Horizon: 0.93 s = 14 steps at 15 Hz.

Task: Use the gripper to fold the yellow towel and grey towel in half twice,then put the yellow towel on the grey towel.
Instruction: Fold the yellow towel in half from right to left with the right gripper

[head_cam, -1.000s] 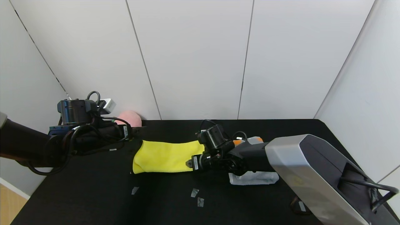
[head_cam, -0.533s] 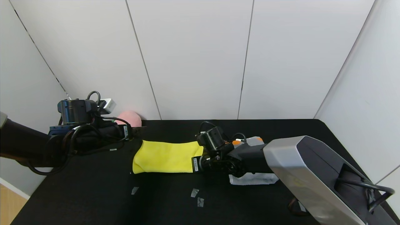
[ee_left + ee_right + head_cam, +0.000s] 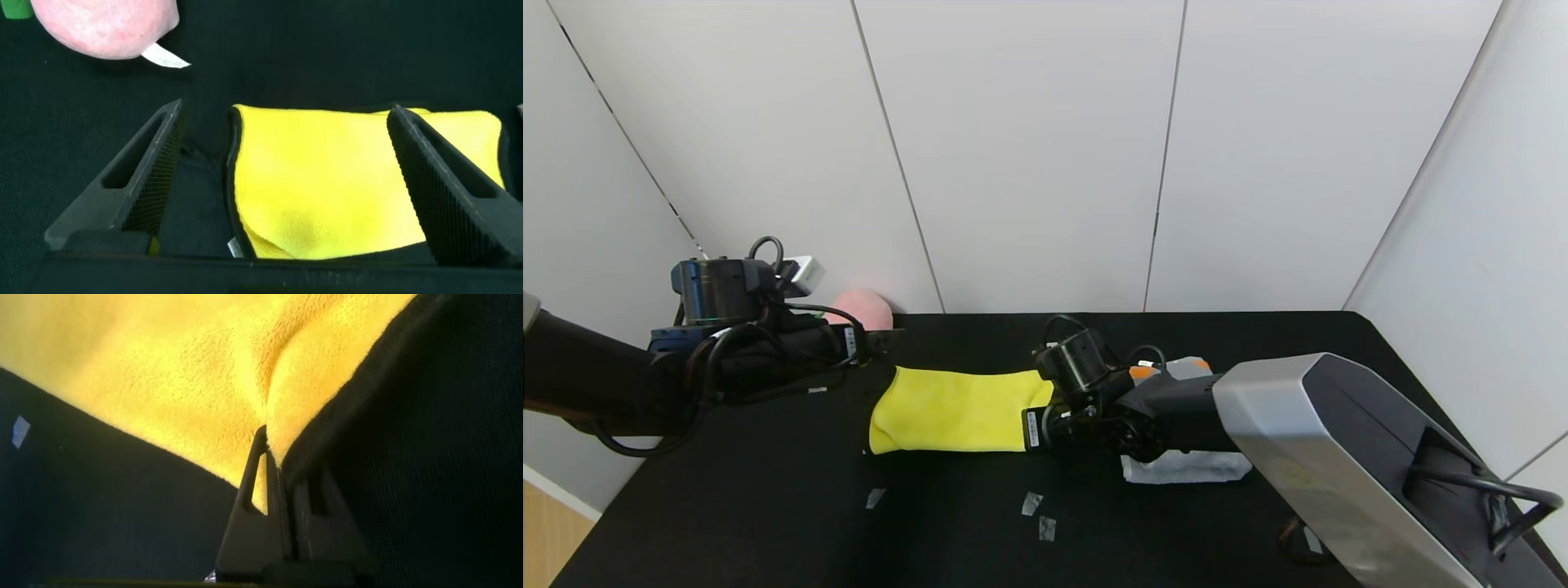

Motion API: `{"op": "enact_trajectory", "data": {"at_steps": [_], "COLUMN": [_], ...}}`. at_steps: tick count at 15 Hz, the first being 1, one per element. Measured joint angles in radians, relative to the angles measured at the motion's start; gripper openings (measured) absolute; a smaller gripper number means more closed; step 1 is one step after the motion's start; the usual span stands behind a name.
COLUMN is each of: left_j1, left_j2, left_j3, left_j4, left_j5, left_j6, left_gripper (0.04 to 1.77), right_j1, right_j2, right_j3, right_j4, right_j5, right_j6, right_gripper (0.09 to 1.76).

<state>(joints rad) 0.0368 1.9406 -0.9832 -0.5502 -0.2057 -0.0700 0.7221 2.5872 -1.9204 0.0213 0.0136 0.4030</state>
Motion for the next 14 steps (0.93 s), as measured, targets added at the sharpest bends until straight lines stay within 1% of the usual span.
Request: {"op": "enact_trajectory", "data": {"at_steps": [3,8,10,14], "left_j1": [0.000,-0.004,-0.006,-0.011], "left_j2": [0.000,-0.001,-0.003,-0.011], "left_j3": [0.001,0.005,0.007,0.010], "left_j4": [0.000,0.000,0.000,0.000], "left_j5": [0.000,0.000,0.000,0.000], "left_j6": [0.000,0.000,0.000,0.000], "left_gripper": [1.72,1.72,1.72,1.72], "right_j1": [-0.011,-0.060,-0.081,-0.130], "right_j2": [-0.029,-0.090,-0.114,-0.173], "right_j3": [0.006,0.017,0.041,0.126], "right_j4": [0.002,0.057,0.058,0.057], "right_j5": [0.000,0.000,0.000,0.001], "right_j6": [0.001,-0.006,-0.009,-0.019], "right_gripper": [0.15,0.15,0.15,0.15]}}
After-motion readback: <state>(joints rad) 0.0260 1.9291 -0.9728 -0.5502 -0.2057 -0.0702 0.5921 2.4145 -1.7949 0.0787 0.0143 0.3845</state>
